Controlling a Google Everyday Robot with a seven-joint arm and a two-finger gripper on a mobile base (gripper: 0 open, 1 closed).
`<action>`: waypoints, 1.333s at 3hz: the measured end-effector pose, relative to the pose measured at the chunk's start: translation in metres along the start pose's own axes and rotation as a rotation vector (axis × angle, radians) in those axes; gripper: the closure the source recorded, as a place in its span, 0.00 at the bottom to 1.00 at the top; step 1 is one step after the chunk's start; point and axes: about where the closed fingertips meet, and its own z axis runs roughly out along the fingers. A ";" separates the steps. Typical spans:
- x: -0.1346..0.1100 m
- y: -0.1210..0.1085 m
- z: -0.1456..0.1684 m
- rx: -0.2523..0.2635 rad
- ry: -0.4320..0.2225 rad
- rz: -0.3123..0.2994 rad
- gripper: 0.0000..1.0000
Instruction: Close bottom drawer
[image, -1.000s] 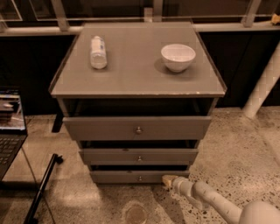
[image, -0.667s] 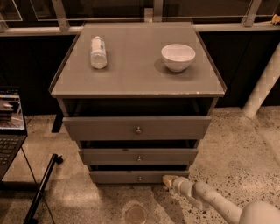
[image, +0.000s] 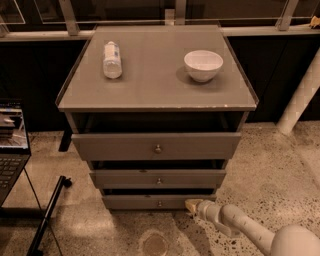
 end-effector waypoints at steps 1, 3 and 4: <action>0.027 0.005 -0.046 -0.046 0.065 0.113 1.00; 0.107 0.049 -0.101 -0.127 0.200 0.296 0.82; 0.107 0.048 -0.101 -0.126 0.199 0.295 0.57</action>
Offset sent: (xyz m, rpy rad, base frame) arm -0.2599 -0.0483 -0.0179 0.2739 0.5587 -0.0692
